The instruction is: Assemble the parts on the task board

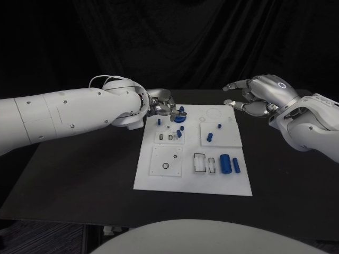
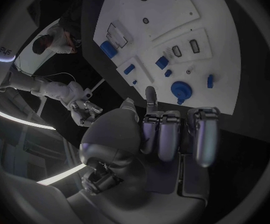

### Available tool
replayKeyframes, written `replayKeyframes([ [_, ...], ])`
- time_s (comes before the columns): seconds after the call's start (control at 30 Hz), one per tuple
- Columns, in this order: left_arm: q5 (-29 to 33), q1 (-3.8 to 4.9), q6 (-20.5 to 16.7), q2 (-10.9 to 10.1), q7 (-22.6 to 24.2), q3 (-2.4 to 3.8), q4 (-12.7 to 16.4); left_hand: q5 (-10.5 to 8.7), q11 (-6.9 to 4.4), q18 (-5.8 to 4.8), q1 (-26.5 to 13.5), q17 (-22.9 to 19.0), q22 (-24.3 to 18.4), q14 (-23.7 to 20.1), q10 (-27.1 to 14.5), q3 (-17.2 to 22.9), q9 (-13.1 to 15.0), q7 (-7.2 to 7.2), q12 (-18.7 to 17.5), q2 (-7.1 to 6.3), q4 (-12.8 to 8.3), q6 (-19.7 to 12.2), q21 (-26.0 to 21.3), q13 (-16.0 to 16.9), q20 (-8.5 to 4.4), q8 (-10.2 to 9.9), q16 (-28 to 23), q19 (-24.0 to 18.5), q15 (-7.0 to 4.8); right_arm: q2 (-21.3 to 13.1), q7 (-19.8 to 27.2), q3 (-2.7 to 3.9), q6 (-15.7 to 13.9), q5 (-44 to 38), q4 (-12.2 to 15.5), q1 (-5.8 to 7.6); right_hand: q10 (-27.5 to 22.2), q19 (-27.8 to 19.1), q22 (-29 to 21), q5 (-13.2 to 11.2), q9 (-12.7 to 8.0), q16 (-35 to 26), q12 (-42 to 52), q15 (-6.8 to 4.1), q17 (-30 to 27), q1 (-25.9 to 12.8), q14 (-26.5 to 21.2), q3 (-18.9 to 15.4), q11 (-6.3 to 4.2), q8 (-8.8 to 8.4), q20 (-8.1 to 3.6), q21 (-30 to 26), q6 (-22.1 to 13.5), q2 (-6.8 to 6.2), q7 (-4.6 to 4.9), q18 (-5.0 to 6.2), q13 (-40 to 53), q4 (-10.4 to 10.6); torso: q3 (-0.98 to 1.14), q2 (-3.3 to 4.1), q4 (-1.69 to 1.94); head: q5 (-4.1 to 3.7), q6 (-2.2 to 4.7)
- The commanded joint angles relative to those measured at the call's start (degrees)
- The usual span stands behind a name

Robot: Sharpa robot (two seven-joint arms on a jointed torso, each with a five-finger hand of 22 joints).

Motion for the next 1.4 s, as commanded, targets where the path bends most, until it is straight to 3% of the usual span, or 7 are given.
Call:
replayKeyframes([
  [0.03, 3.7, 0.23, 6.5, 1.2, -7.3, 0.04, -0.6, 0.92, -0.39, -0.27, 0.7, 15.1, 5.6, 6.0, 6.0, 0.0, 3.2, -0.13, -0.1, -0.21, -0.1, -1.0, 0.0, 15.0, -0.17, 1.1, 0.1, 1.1, -0.35, 0.0, 0.8, 0.03, 0.6, 1.0, 0.2, -0.02, 6.0, 4.6, 14.1, 0.8, -0.2, 0.1, 0.3, 0.39, 14.7, -0.1, 5.9, 0.4, 0.18, 0.03, 0.29, 0.3, 0.4, 0.54, 0.03, 0.28, 15.1, 0.2, 0.01, 0.15, -0.10, -0.31, 0.01],
  [0.13, 4.5, 0.28, 7.0, 2.4, -10.4, 0.04, -0.8, 1.51, -0.44, -0.22, 1.1, 15.1, 5.4, 6.0, 6.0, 0.3, 4.3, -0.17, -0.1, -0.09, -0.2, -1.5, -0.2, 15.0, -0.23, 1.1, 0.1, 1.0, -0.39, -0.1, 1.0, 0.03, 0.9, 1.2, 0.2, -0.02, 6.0, 4.6, 14.1, 1.6, -0.3, 0.1, 0.3, 0.39, 14.7, 0.1, 5.9, 0.5, 0.17, -0.10, 0.29, 0.3, 0.5, 0.56, -0.02, 0.29, 15.1, 0.1, 0.21, 0.18, -0.17, -0.53, 0.01],
  [0.27, 4.5, 0.30, 7.6, 3.6, -14.3, 0.04, -1.0, 2.12, -0.45, -0.09, 1.8, 15.1, 4.8, 6.0, 6.0, 1.0, 5.3, -0.11, -0.1, 0.52, -0.2, -2.2, -0.5, 15.0, -0.29, 0.3, 0.1, 0.7, -0.45, -0.1, 1.3, 0.03, 1.4, 1.2, 0.3, -0.02, 6.0, 4.6, 14.1, 2.6, -0.5, 0.1, 0.3, 0.36, 14.8, 0.3, 6.0, 0.8, 0.12, -0.27, 0.28, 0.3, 0.8, 0.50, -0.07, 0.28, 15.1, 0.2, 0.03, 0.17, -0.16, -0.71, 0.01],
  [0.47, 4.4, 0.22, 6.7, 4.7, -17.5, 0.04, -1.4, -0.42, -0.48, -0.13, 2.8, 15.1, 5.0, 6.0, 6.0, 2.4, 6.1, -0.14, -0.1, 1.00, -0.4, -1.3, -0.6, 15.0, -0.33, -1.3, 0.1, 0.9, -0.49, -0.1, 1.7, 0.03, 1.8, 0.9, 0.6, -0.03, 6.0, 4.5, 14.1, 4.8, -0.8, 0.2, 0.3, 0.34, 14.8, 0.6, 6.0, 1.5, 0.11, -0.61, 0.24, 0.3, 1.2, 0.54, -0.05, 0.30, 15.1, 0.2, 0.18, 0.32, -0.29, -0.75, 0.01],
  [0.67, 4.4, 0.10, 6.4, 5.3, -19.5, 0.03, -1.3, -1.98, -0.72, -0.04, 2.2, 15.1, 4.6, 6.0, 6.0, 3.0, 6.6, -0.39, -0.1, 0.79, -0.3, 0.5, -0.9, 15.0, -0.53, -2.5, 0.1, 0.9, -0.72, -0.1, 1.7, 0.03, 2.1, 0.1, 0.8, -0.03, 6.0, 4.5, 14.1, 5.9, -0.9, 0.2, 0.3, 0.31, 14.9, 0.8, 6.0, 2.0, 0.05, -0.82, 0.22, 0.3, 1.4, 0.47, -0.12, 0.29, 15.1, 0.1, 0.04, 0.30, -0.10, -1.18, 0.01],
  [1.1, 4.4, -0.31, 7.5, 6.5, -20.4, 0.03, -2.3, -6.11, -0.59, -0.10, -1.3, 15.1, 4.8, 6.0, 6.0, 3.9, 4.9, -0.15, -0.1, 0.89, -0.2, 4.6, -1.3, 15.0, -0.59, -10.5, 0.1, 1.2, -0.68, -0.1, 1.5, 0.03, 2.0, -0.1, 1.1, -0.02, 6.0, 4.6, 14.1, 7.6, -1.2, 0.2, 0.3, 0.27, 14.9, 0.8, 6.0, 2.7, 0.02, -1.13, 0.19, 0.4, 1.6, 0.48, -0.13, 0.27, 15.1, 0.3, 0.05, 0.32, -0.15, -0.93, 0.01],
  [1.4, 4.4, -1.37, 7.7, 7.7, -20.0, 0.02, -3.7, -6.36, -0.22, -0.08, -1.6, 15.1, 4.8, 6.0, 6.0, 4.3, 3.7, 0.31, -0.1, 0.34, -0.7, 4.8, -1.4, 15.0, -0.34, -13.9, 0.1, 1.2, -0.38, -0.2, 1.0, 0.03, 2.0, -0.2, 1.3, -0.01, 6.0, 4.6, 14.2, 7.9, -1.3, 0.3, 0.3, 0.26, 14.9, 1.1, 6.0, 3.0, 0.00, -1.23, 0.17, 0.5, 1.7, 0.49, -0.14, 0.25, 15.1, 0.2, 0.02, 0.37, -0.02, -0.80, 0.01],
])
